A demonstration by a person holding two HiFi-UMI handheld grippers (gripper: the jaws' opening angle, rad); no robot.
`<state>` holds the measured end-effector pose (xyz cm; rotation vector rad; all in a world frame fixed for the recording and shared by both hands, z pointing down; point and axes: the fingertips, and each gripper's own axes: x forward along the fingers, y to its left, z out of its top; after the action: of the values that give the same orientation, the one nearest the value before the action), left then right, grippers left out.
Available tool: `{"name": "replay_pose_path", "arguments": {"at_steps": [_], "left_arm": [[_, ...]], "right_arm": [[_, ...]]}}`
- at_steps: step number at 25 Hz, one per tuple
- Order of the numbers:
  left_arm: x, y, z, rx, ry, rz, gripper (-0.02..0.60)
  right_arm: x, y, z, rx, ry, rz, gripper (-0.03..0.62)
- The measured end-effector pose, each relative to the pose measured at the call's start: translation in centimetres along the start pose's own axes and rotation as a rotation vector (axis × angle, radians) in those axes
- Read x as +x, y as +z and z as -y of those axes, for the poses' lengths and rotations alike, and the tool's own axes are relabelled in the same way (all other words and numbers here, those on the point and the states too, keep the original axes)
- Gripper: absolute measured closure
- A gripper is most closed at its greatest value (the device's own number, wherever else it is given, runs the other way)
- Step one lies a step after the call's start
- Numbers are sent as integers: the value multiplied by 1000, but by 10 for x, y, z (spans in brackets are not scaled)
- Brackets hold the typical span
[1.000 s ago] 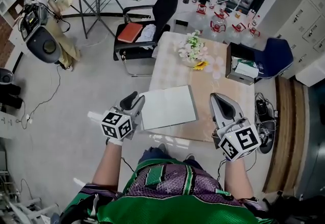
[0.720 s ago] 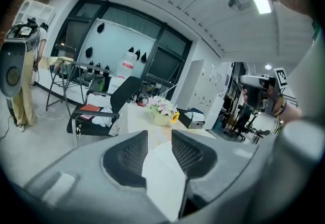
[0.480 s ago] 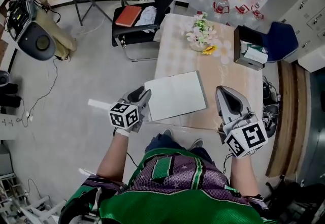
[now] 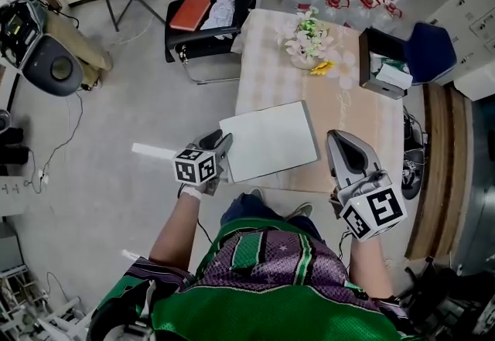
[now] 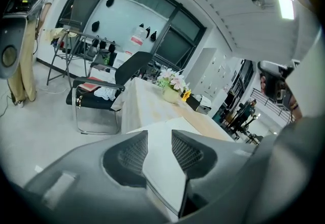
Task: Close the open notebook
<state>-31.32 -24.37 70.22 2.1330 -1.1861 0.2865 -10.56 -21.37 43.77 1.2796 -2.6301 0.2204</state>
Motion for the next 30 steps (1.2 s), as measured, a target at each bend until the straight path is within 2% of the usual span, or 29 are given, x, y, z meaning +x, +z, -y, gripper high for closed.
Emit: {"name": "replay_pose_path", "arguments": {"at_steps": [3,9,15,18,24,30], "left_arm": [[7,-10,-13,-53,6,-25,430],[18,-25,-34,-71,25,-71,428],[28,-42,-41,-109,11,-120,423],[31,-48,-40,-152,-9,-121,422],[34,-50,-42,-291,-80,-91,420],[34,-53,-40,-339,-109,-111,436]], "right_arm": [[6,0,-1,-3,3,-5,594],[16,-4,6,-8,-1,-10,594],[23,-9,5,-22,-4,-19,594],[25,-12,-1,-53,7,-33,594],[25,-14,-4,-70,7,-35,594],[16,-15,-5,-80,-7,-44,594]]}}
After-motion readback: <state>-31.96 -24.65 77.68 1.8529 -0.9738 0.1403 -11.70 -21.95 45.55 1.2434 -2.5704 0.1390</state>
